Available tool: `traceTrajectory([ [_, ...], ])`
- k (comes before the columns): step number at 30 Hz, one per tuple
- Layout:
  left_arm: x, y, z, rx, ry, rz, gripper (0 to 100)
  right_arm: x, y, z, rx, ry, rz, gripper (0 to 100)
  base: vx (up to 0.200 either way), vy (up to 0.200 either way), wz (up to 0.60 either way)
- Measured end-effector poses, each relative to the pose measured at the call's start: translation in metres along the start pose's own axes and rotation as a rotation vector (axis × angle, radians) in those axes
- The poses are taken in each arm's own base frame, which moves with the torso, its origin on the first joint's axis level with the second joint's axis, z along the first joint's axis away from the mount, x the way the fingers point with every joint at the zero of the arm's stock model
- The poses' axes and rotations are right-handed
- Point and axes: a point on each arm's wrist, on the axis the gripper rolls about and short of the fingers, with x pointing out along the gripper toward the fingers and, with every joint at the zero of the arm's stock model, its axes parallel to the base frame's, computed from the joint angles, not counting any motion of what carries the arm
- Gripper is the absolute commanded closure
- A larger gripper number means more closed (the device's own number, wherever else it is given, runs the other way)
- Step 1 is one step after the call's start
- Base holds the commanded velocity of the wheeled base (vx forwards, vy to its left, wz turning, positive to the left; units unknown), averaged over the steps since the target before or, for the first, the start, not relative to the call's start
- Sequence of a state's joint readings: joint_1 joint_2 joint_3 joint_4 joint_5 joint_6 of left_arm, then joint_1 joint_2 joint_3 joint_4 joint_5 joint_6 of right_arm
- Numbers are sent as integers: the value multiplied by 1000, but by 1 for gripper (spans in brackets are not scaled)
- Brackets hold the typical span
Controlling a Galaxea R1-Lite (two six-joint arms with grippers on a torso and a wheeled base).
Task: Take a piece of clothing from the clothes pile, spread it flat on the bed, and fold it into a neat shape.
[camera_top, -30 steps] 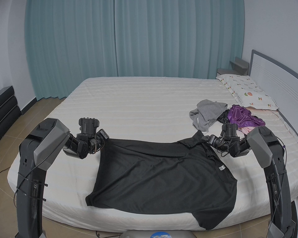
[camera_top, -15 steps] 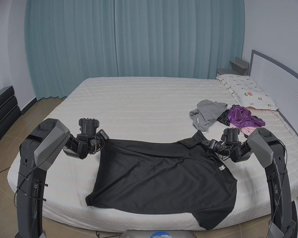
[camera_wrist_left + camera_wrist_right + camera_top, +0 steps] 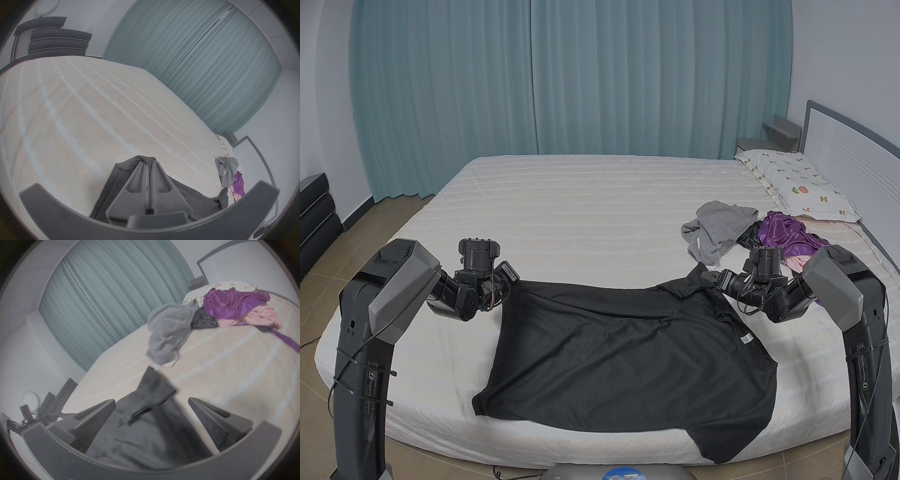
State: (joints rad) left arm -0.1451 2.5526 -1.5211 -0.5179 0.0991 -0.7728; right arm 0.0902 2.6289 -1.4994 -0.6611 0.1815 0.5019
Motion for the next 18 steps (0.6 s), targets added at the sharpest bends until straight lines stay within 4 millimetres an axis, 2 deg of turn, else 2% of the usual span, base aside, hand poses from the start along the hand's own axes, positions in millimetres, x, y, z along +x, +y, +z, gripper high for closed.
traceTrajectory([
  [6,0,0,0,0,1,1,100,-13,36,-27,17,102,45,0,0,0,0],
  [8,0,0,0,-1,2,1,100,-15,43,-37,13,131,51,0,0,0,0],
  [13,0,1,0,-1,2,2,100,-10,41,-51,13,170,32,0,0,0,0],
  [18,0,1,0,-2,1,3,100,-1,28,-48,20,151,-2,0,0,0,0],
])
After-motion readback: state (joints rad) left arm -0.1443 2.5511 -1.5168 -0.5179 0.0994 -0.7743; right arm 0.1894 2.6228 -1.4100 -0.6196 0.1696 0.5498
